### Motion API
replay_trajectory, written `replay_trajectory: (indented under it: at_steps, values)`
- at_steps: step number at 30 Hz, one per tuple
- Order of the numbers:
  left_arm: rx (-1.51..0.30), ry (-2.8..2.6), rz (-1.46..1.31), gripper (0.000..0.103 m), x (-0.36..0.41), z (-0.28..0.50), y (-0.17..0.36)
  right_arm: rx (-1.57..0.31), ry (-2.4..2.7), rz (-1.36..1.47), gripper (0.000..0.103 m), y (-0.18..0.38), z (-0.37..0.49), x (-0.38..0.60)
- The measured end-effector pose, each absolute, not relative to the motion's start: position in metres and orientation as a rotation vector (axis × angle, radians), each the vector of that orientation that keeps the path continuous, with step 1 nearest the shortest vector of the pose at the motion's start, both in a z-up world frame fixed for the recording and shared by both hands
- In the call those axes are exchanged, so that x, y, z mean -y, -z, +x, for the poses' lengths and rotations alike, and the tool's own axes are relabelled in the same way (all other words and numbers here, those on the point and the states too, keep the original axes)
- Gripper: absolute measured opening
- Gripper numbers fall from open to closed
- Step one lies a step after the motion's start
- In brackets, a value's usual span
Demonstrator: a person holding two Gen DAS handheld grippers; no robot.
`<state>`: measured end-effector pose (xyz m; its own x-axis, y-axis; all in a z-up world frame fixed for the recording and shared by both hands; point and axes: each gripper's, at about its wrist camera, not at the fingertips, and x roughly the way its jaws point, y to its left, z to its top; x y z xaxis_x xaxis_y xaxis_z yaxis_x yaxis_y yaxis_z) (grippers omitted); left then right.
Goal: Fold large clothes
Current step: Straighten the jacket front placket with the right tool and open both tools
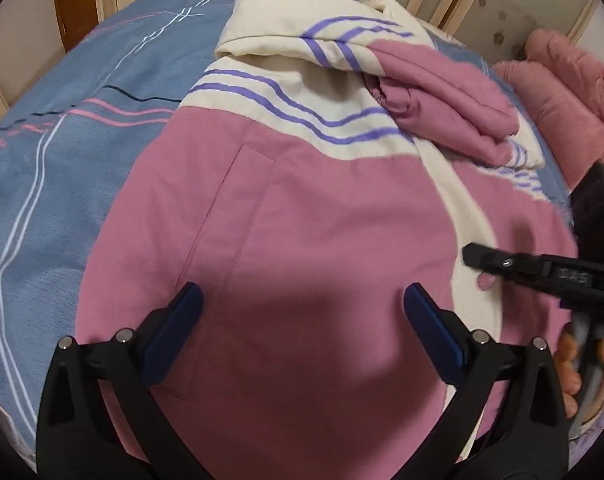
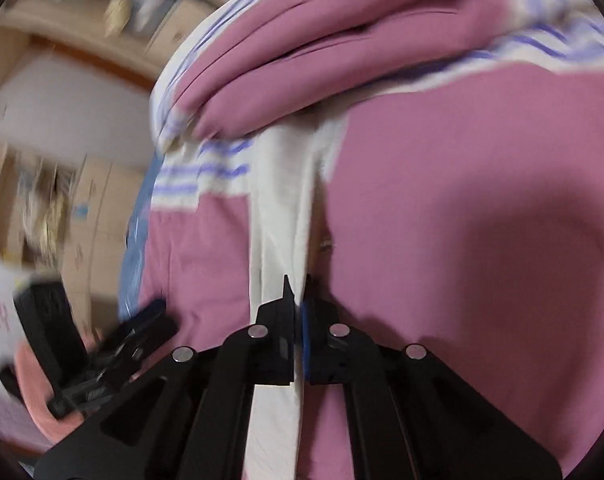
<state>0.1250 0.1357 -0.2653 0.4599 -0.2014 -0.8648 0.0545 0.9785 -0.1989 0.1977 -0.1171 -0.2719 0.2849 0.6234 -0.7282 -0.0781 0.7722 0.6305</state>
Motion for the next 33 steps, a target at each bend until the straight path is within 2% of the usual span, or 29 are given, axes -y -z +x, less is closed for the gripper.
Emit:
replay_trajectory:
  at_steps: [1, 3, 4, 5, 7, 9, 11, 14, 16, 19, 21, 22, 23, 28, 33]
  values:
    - [-1.067, 0.159, -0.158, 0.101, -0.137, 0.123, 0.26, -1.181, -0.492, 0.519, 0.009, 0.264, 0.198, 0.119]
    - [-1.039, 0.164, -0.187, 0.101, -0.142, 0.121, 0.252, -1.082, -0.395, 0.486, 0.041, 0.24, 0.198, 0.133]
    - [-1.031, 0.164, -0.201, 0.101, -0.144, 0.122, 0.248, -1.008, -0.366, 0.487, 0.068, 0.225, 0.196, 0.142]
    - [-1.03, 0.163, -0.211, 0.101, -0.145, 0.125, 0.247, -0.969, -0.361, 0.482, 0.072, 0.218, 0.195, 0.143]
    - [-1.056, 0.154, -0.222, 0.101, -0.144, 0.133, 0.251, -0.948, -0.395, 0.438, 0.072, 0.202, 0.202, 0.138]
    - [-1.097, 0.129, -0.216, 0.101, -0.14, 0.14, 0.263, -0.97, -0.444, 0.381, 0.063, 0.199, 0.209, 0.114]
    - [-1.109, 0.099, -0.191, 0.101, -0.136, 0.142, 0.271, -1.054, -0.458, 0.308, 0.046, 0.217, 0.213, 0.093]
    - [-1.098, 0.078, -0.14, 0.101, -0.128, 0.139, 0.269, -1.187, -0.393, 0.216, 0.04, 0.26, 0.215, 0.069]
    - [-1.089, 0.081, -0.145, 0.101, -0.128, 0.136, 0.26, -1.177, -0.406, 0.215, 0.04, 0.27, 0.214, 0.071]
    - [-1.031, 0.092, -0.168, 0.101, -0.13, 0.135, 0.24, -1.171, -0.412, 0.204, 0.043, 0.253, 0.215, 0.074]
    - [-0.974, 0.102, -0.161, 0.101, -0.127, 0.138, 0.225, -1.062, -0.314, 0.141, 0.052, 0.227, 0.218, 0.082]
    - [-0.959, 0.097, -0.149, 0.101, -0.124, 0.142, 0.221, -1.011, -0.273, 0.117, 0.064, 0.216, 0.219, 0.086]
    - [-0.954, 0.082, -0.129, 0.101, -0.119, 0.147, 0.219, -0.963, -0.235, 0.102, 0.071, 0.206, 0.222, 0.091]
    - [-0.965, 0.089, -0.134, 0.101, -0.104, 0.166, 0.225, -0.855, -0.181, 0.089, 0.071, 0.175, 0.228, 0.104]
    - [-0.993, 0.078, -0.122, 0.101, -0.095, 0.179, 0.235, -0.824, -0.132, 0.043, 0.071, 0.174, 0.264, 0.102]
